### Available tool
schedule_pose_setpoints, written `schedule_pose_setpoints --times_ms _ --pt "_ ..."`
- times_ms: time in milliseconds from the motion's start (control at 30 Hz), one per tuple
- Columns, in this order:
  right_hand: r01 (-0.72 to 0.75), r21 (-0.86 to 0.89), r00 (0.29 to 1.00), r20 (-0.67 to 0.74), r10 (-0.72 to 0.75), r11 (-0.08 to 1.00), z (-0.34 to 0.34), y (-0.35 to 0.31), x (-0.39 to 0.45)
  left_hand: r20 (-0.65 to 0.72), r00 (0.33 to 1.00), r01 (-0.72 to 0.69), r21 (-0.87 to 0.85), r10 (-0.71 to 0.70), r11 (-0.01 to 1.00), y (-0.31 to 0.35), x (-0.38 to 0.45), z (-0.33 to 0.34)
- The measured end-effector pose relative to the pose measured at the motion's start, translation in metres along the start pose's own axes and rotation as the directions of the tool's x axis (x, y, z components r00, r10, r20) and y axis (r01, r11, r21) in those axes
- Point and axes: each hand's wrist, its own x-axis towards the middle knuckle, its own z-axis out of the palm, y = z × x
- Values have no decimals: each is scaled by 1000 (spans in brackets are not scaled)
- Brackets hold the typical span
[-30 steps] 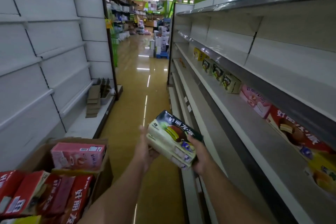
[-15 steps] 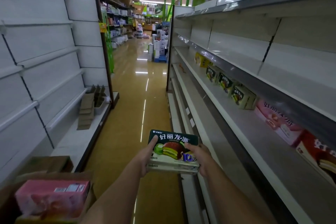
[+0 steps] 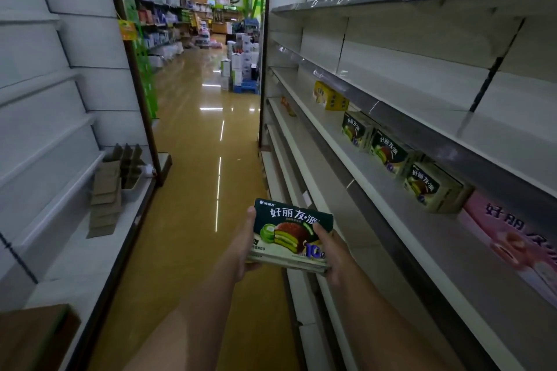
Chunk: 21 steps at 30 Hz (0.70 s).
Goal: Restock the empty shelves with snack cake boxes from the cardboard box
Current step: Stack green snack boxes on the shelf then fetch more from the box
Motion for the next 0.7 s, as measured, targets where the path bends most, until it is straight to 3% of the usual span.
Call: schedule_pose_setpoints --times_ms 400,700 --pt "132 43 989 -77 -129 990 -6 -104 149 -12 983 -184 -39 184 982 100 143 72" --pt "222 96 899 -405 -166 970 -19 -148 228 263 940 -230 13 218 973 156 239 124"
